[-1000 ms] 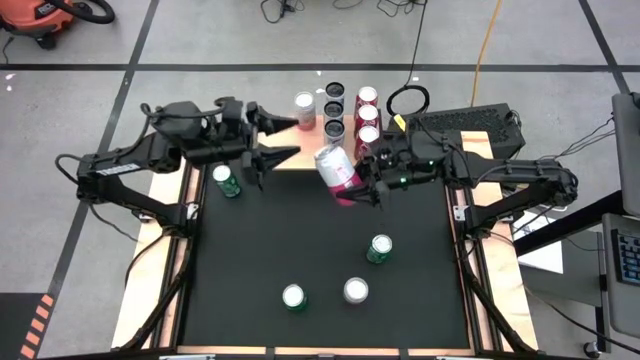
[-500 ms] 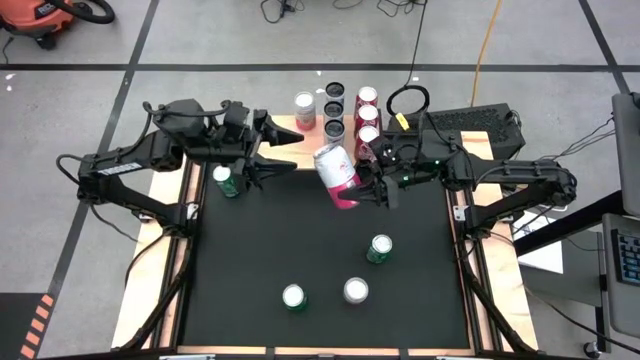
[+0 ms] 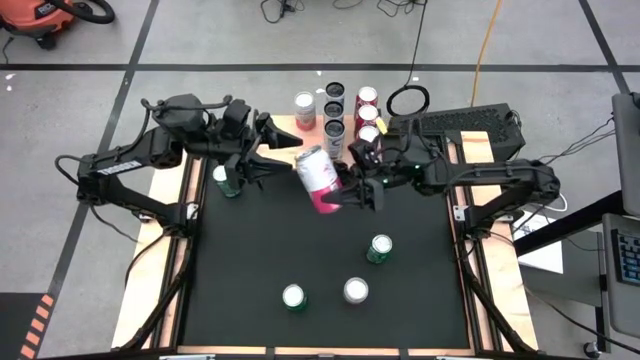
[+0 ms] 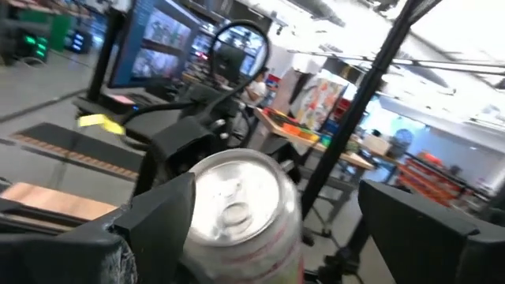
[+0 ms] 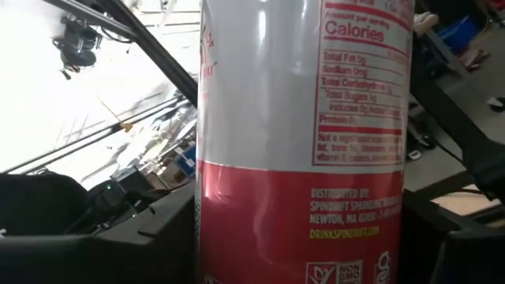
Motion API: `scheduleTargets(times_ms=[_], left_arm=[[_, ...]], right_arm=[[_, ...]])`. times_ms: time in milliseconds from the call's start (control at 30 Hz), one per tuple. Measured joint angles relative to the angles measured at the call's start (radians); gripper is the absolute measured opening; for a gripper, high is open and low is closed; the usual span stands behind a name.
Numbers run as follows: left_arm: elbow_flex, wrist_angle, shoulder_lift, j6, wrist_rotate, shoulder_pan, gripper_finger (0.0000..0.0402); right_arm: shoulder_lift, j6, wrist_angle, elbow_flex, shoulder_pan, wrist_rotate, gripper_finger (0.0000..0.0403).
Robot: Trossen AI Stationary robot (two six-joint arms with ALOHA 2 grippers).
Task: Place canned beverage on shelf
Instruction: Put the top pink white soda can aligned with the other pink white soda can on the shelf
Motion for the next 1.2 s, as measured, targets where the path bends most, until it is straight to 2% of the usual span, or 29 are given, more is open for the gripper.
scheduleTargets(times_ms=[433, 600, 967, 1200], left_arm=[[0.000, -0.036, 0.017, -0.061, 0.171, 0.055, 0.0362], [0.001, -0.021, 0.040, -0.068, 0.175, 0.056, 0.0396], [0.003, -0.011, 0.077, -0.041, 0.171, 0.069, 0.0400], [-0.001, 0.074, 0.059, -0.051, 0.176, 0.083, 0.0400]], right_arm=[[0.057, 0.030, 0.073, 0.000, 0.000, -0.042, 0.0274], [0.057, 0.030, 0.070, 0.000, 0.000, -0.060, 0.0274], [0.057, 0.031, 0.059, -0.001, -0.001, -0.071, 0.0274], [0.056, 0.029, 0.071, 0.001, 0.001, -0.101, 0.0274]])
